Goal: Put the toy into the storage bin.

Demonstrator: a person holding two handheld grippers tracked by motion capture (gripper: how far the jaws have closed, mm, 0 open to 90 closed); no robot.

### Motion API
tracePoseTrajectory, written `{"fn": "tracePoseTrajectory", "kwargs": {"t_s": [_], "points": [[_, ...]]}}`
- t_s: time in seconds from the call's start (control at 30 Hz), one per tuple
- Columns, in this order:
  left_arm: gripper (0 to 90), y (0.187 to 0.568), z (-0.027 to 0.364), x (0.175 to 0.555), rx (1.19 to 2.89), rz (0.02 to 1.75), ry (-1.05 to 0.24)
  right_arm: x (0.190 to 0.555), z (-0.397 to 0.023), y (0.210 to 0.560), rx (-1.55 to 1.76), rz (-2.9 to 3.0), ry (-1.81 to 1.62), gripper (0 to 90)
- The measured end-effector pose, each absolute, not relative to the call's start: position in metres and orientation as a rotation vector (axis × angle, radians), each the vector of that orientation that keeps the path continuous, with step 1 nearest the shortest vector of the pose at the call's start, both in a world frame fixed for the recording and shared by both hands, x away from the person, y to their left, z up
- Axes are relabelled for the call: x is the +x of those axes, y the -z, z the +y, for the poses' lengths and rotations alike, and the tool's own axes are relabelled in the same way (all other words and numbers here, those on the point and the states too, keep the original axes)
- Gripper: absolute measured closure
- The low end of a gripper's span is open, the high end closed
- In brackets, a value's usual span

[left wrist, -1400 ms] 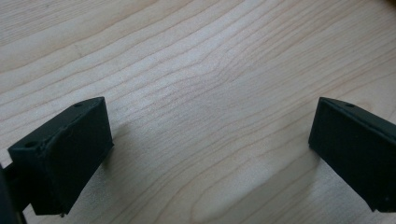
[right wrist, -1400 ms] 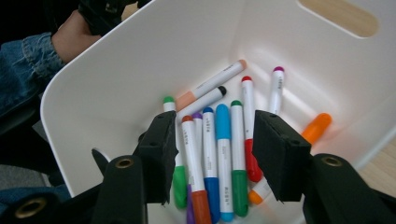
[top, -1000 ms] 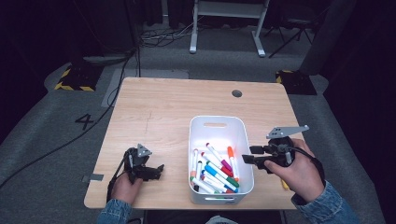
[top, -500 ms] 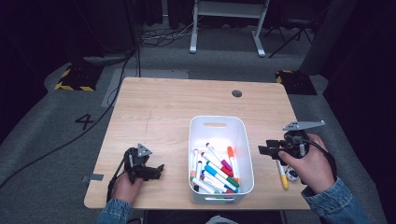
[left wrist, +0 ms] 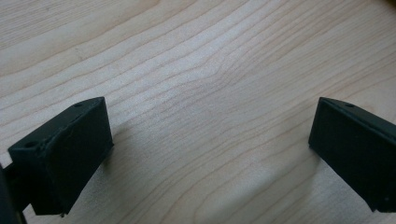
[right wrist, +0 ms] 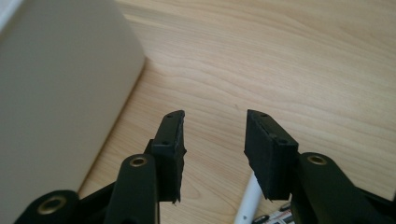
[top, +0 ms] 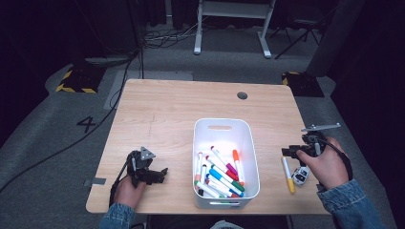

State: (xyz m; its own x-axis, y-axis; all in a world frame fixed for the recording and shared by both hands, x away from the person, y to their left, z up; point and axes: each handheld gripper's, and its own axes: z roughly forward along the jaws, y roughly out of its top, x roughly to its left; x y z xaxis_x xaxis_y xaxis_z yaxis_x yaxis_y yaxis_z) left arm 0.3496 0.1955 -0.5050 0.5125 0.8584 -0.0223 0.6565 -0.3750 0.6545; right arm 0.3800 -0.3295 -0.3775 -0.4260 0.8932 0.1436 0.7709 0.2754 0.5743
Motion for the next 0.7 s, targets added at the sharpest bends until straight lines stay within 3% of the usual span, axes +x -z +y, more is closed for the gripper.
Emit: {"fn": "tracePoseTrajectory", "kwargs": {"t_s": [0.7], "points": [[0.0,0.505,0.195,0.350,2.148,1.231,-0.430,0.394,-0.338,0.434,1.740,2.363,-0.541,70.7]]}}
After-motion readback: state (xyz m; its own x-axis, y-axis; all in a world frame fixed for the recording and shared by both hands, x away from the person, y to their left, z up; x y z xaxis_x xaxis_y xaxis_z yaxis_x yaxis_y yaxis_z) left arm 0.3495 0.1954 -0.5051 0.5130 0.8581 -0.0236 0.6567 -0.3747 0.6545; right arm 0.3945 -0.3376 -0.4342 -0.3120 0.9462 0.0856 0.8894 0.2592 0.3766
